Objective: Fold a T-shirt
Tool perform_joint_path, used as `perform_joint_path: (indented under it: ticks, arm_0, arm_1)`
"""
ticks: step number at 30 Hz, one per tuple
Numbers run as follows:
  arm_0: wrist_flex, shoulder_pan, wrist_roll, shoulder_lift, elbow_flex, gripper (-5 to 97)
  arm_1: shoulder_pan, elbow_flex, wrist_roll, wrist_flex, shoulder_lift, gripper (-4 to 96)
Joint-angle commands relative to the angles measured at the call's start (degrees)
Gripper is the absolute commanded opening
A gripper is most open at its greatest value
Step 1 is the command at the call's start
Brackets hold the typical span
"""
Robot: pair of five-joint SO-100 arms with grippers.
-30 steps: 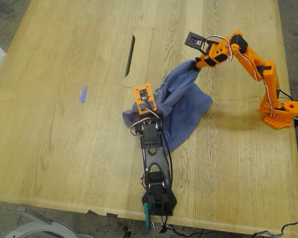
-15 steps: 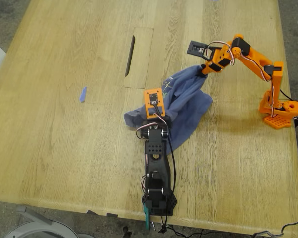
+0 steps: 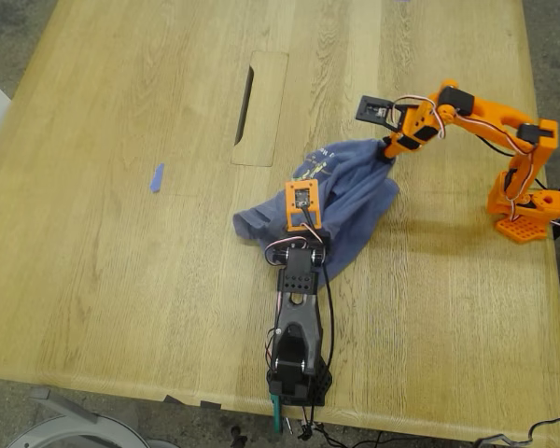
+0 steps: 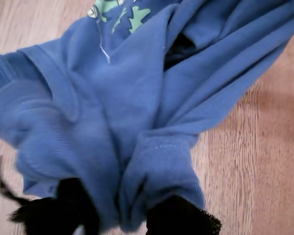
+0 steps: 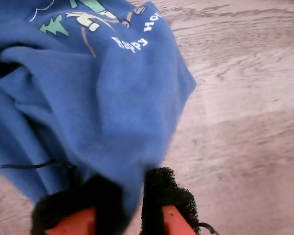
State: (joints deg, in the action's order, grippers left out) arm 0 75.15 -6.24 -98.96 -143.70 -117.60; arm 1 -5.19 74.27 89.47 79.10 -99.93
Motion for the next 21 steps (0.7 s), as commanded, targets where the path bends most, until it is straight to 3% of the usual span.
perform_joint_path:
  ticks: [1,8,21]
  arm_0:
    - [-1.8,-0.7,-1.3,-3.3,0.6,29]
    - [-2.1,-3.1,-5.2,-2.9,0.2,40]
    - [3.5,-19.3,-7.9,-5.1,-2.0,43]
  arm_1:
    - [0.7,2.5,-0.4,-1.8,-5.1,20.2]
    - [1.4,9.0,-0.5,-5.9,-8.4,27.7]
    - [3.4,15.5,-0.6,-9.7,-12.6,30.1]
